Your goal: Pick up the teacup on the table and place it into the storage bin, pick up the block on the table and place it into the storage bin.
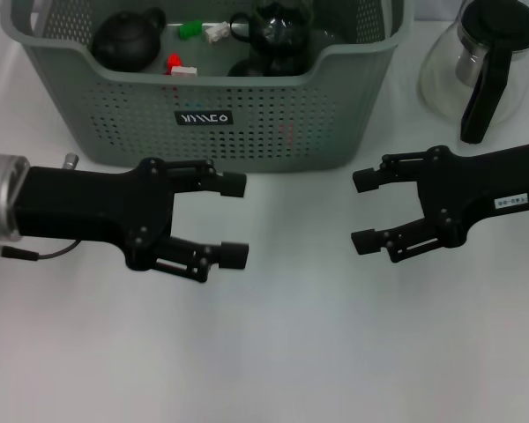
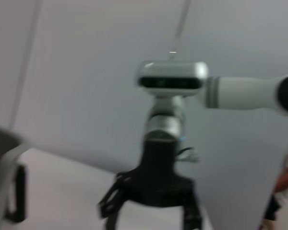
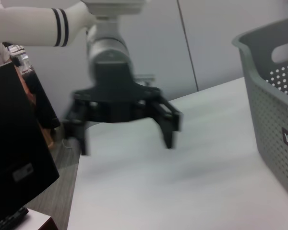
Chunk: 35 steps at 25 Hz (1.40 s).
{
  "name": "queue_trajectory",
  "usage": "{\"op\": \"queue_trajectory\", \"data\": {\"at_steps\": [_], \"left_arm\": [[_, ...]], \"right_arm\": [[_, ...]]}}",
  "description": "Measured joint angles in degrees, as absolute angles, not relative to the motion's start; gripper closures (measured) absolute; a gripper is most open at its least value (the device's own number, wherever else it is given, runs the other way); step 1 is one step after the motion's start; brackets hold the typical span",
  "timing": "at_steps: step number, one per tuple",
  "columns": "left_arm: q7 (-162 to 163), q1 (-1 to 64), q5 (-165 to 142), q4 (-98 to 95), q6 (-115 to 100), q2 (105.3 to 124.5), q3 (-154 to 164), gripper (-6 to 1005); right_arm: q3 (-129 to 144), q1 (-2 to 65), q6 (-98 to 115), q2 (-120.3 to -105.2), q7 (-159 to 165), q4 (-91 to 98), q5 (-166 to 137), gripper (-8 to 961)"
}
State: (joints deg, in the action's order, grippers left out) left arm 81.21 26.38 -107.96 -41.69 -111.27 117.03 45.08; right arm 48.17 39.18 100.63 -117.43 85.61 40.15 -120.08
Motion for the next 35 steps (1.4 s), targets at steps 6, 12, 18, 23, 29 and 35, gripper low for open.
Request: {"op": "queue_trajectory", "data": {"at_steps": [6,12,18,23,29,35], "left_arm": [[80.11,26.17,-111.43,-37.24,-99.72,116.86,45.09,67],[80.12,26.29,-112.75,-36.76,-93.01,117.80,45.79,66],[80.14,27.14,-114.24,-36.30,-90.09,118.35,45.88,66],[80.14,27.33,-114.28,-36.24,-89.89,118.45,45.88,66],[80.13,27.12,-114.33,-36.15,-89.78,118.48,45.88,66],[80.11,26.99,-114.35,-36.03,-89.63,118.48,45.88,66]], "right_arm": [[48.30,39.35,98.72,-118.52,80.68,39.69,-120.55,12],[48.85,39.44,93.75,-119.43,75.37,35.93,-120.59,12],[50.93,39.72,88.58,-119.97,74.32,33.57,-120.59,12],[51.54,39.81,88.31,-119.98,74.41,33.33,-120.59,12],[51.74,39.68,87.83,-119.97,74.74,33.31,-120.59,12],[51.86,39.71,87.37,-120.02,74.80,32.81,-120.59,12]]}}
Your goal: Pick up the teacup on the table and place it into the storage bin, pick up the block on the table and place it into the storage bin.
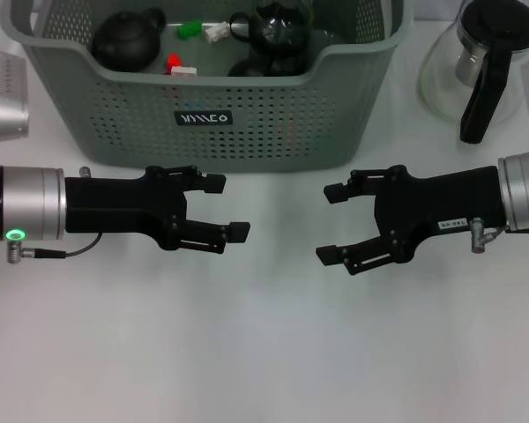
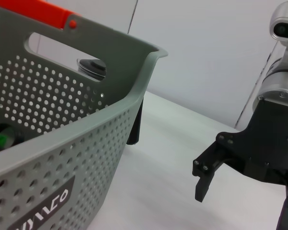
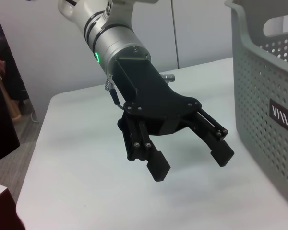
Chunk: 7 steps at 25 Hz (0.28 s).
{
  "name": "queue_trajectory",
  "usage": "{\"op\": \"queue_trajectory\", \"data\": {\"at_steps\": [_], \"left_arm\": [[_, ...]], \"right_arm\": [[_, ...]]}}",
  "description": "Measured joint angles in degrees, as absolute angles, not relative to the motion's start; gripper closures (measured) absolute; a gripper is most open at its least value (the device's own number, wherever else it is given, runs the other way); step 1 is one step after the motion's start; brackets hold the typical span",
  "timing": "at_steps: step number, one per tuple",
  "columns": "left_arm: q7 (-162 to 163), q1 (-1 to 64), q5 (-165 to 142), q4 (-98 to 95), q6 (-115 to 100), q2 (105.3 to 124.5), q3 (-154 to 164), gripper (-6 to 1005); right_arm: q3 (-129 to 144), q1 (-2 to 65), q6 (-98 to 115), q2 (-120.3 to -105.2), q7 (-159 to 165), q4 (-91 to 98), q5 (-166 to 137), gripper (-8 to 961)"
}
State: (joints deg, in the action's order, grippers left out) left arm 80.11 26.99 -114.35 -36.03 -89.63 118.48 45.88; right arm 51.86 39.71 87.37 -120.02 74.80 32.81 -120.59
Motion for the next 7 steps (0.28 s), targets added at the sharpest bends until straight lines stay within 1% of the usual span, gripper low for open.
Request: {"op": "queue_trajectory", "data": {"at_steps": [7], "left_arm": [[80.07,26.92,-114.35,-35.44,-89.56,118.48,45.87,66]], "right_arm": [[51.86,39.43,87.19,-120.06,74.81,32.60,-120.58,12]]}}
